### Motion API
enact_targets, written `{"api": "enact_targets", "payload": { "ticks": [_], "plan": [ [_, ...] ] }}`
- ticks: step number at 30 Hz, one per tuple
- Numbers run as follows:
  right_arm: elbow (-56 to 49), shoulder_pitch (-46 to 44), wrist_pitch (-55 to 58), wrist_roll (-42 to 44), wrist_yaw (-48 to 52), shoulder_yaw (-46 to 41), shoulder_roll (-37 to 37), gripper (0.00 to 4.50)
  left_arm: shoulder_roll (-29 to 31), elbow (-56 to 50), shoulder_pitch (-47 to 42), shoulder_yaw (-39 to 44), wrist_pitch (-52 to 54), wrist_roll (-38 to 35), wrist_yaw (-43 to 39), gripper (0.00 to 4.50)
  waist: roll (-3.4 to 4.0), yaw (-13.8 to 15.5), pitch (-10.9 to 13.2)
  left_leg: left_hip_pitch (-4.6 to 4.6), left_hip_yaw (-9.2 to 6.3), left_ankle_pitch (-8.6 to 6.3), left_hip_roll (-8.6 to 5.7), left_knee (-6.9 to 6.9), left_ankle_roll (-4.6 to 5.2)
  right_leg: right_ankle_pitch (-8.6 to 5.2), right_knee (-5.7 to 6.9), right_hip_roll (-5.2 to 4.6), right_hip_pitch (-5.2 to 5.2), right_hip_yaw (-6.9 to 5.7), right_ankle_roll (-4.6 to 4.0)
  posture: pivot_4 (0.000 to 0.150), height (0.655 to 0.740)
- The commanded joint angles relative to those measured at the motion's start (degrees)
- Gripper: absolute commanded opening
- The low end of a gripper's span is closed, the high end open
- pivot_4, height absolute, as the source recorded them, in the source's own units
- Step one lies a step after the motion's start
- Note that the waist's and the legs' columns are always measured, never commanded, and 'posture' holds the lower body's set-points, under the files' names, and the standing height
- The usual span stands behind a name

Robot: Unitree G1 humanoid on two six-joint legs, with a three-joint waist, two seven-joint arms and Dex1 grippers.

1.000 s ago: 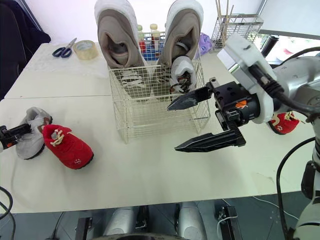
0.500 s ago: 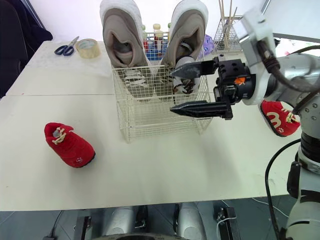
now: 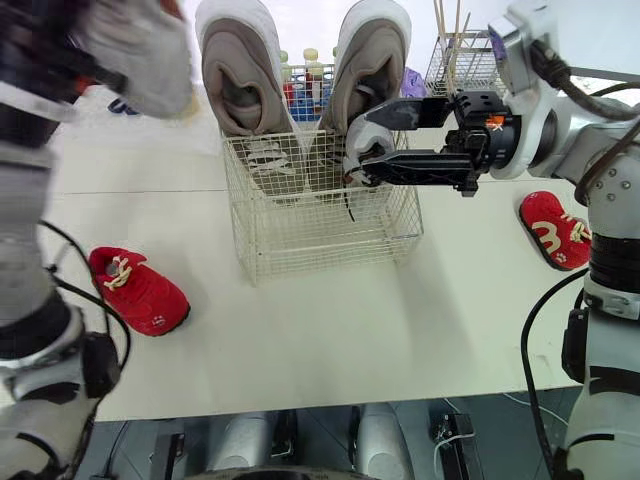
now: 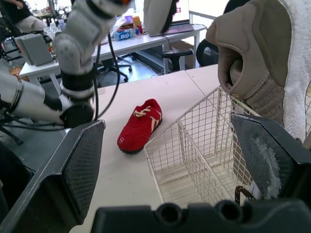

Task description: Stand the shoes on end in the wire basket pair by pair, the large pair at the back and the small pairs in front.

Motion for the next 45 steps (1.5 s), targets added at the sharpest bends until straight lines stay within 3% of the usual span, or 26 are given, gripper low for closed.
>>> {"api": "enact_targets", "payload": {
  "ticks": [1, 15, 29, 39, 45],
  "plan": [
    [0.5, -0.9, 0.7, -0.3, -0.2, -3.0, -1.9, 4.50, -2.2, 0.6, 1.2, -3.1, -6.3, 3.8, -2.6, 0.02, 0.00, 0.0, 0.0, 0.00, 0.01, 0.00, 0.00, 0.04, 0.00, 0.00, 0.02, 0.00, 0.00, 0.01, 0.00, 0.150, 0.7400],
    [-7.8, 15.4, 15.3, 8.1, -11.1, -19.4, -10.3, 4.50, -18.9, 15.7, 11.5, -15.6, -30.1, 18.0, -8.9, 0.02, 0.00, 2.3, 0.0, -0.01, -0.01, -0.06, -0.02, 0.16, 0.13, 0.02, -0.06, -0.05, 0.10, 0.00, 0.01, 0.150, 0.7400],
    [-8.4, 16.8, 16.2, 11.2, -15.1, -19.8, -9.5, 4.50, -23.7, 33.4, 9.6, -16.4, -50.0, 29.9, -6.8, 0.02, 0.04, 2.6, 0.0, 0.01, -0.01, -0.10, -0.02, 0.19, 0.20, 0.04, -0.07, -0.08, 0.13, 0.00, -0.02, 0.150, 0.7400],
    [-12.3, 24.3, 20.2, 15.3, -18.0, -24.2, -10.5, 4.50, -25.1, 44.7, 9.2, -16.0, -57.7, 32.2, -5.7, 0.02, 0.09, 2.6, -0.1, 0.02, -0.04, -0.11, -0.02, 0.21, 0.24, 0.04, -0.06, -0.10, 0.16, -0.03, -0.02, 0.150, 0.7400],
    [-14.7, 28.1, 20.9, 17.4, -20.4, -26.1, -10.3, 4.50, -27.7, 45.5, 13.6, -14.8, -51.0, 26.0, -6.0, 0.02, 0.43, 2.6, -0.3, 0.12, -0.05, -0.15, -0.01, 0.22, 0.31, 0.04, -0.11, -0.13, 0.30, -0.03, -0.02, 0.150, 0.7400]
  ]
}}
